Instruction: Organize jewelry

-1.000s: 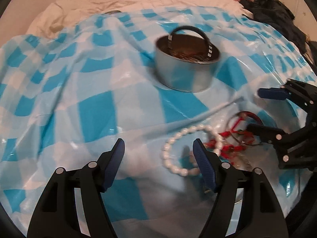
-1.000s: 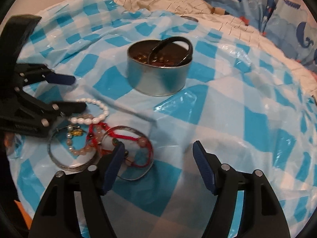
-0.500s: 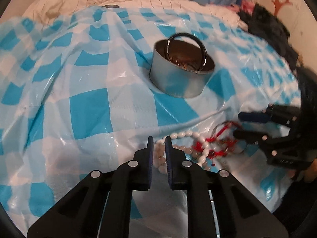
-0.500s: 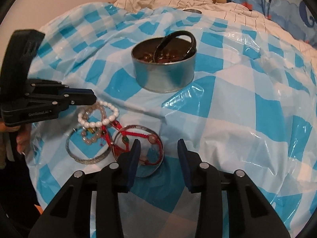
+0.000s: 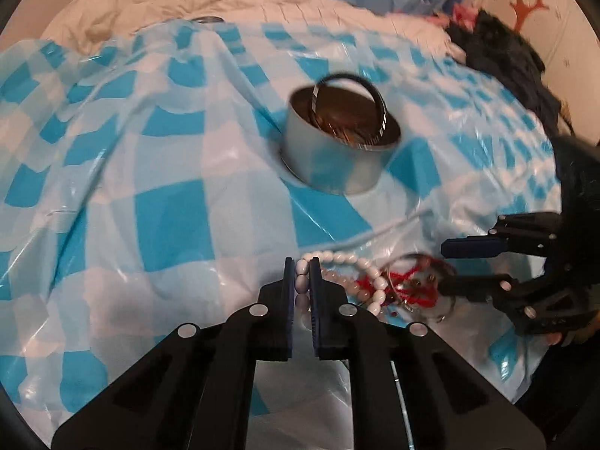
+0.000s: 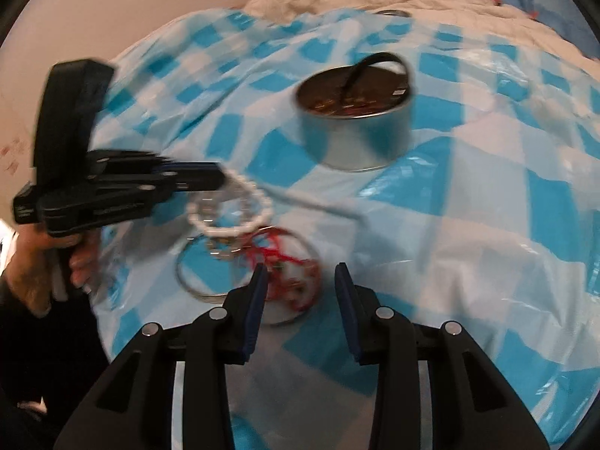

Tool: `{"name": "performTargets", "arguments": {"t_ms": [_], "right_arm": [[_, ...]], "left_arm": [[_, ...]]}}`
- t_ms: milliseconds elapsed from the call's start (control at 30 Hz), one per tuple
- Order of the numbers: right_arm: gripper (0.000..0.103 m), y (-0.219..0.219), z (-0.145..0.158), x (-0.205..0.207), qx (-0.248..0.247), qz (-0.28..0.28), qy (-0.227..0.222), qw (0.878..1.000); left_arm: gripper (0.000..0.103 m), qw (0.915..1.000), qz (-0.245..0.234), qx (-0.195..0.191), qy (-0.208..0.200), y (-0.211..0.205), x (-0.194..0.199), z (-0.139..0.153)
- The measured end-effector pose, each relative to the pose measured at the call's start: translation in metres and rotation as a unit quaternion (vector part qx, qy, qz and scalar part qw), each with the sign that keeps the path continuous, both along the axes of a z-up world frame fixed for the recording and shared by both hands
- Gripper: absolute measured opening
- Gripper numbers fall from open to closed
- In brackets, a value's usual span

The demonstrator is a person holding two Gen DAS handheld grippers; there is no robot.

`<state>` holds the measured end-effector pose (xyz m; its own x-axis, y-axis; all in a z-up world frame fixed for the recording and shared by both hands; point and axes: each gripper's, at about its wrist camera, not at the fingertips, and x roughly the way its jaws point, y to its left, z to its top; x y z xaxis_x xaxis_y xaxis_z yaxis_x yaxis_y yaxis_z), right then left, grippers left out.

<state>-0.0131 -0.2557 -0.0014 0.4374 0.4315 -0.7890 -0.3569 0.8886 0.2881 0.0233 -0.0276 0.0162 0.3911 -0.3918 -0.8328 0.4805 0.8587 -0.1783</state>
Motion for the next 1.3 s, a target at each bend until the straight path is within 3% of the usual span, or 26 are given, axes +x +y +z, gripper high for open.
{"name": "performTargets", "arguments": {"t_ms": [167,300,400,533,733,800,867,933,967,1200,1300], "right_arm": [[0.037,-0.006,-0.003,0.007,-0.002,-0.036,-0.008,0.999],[0.036,0.005,0.004,0.007,-0.025,-0.034,-0.052,0.998],[0.023,0.020,0.000,0.008,-0.062,-0.010,-0.064,0.996],[0.019,0.043,-0.013,0.011,-0.130,0.020,-0.073,0.989],[0.019,0.042,-0.016,0.010,-0.124,0.039,-0.063,0.989],[0.012,0.044,-0.015,0.009,-0.130,0.032,-0.070,0.989],[0.010,0.043,-0.012,0.007,-0.127,0.022,-0.078,0.989],[0.008,0.037,-0.004,0.006,-0.111,0.006,-0.091,0.990],[0.007,0.033,0.001,0.006,-0.101,-0.001,-0.096,0.990],[0.003,0.011,0.020,0.004,-0.066,-0.046,-0.122,0.989],[0.003,0.009,0.024,0.003,-0.062,-0.053,-0.131,0.988]], "left_arm": [[0.006,0.9999,0.012,-0.008,-0.006,0.007,0.002,0.005],[0.007,0.9996,0.016,0.022,-0.001,0.003,0.005,-0.004],[0.007,0.9990,0.014,0.041,0.007,0.001,0.006,-0.013],[0.007,0.9986,0.012,0.048,0.021,0.002,0.007,-0.020],[0.023,0.9982,0.028,0.040,0.034,0.012,0.011,-0.025],[0.025,0.9982,0.030,0.034,0.040,0.013,0.013,-0.029],[0.021,0.9982,0.021,0.043,0.037,0.009,0.012,-0.030],[0.007,0.9985,0.007,0.041,0.036,0.005,0.011,-0.027],[0.007,0.9988,0.005,0.042,0.024,0.003,0.008,-0.022],[0.006,0.9987,0.014,-0.047,-0.012,0.016,0.005,0.017],[0.006,0.9980,0.012,-0.059,-0.019,0.016,0.004,0.023]]}}
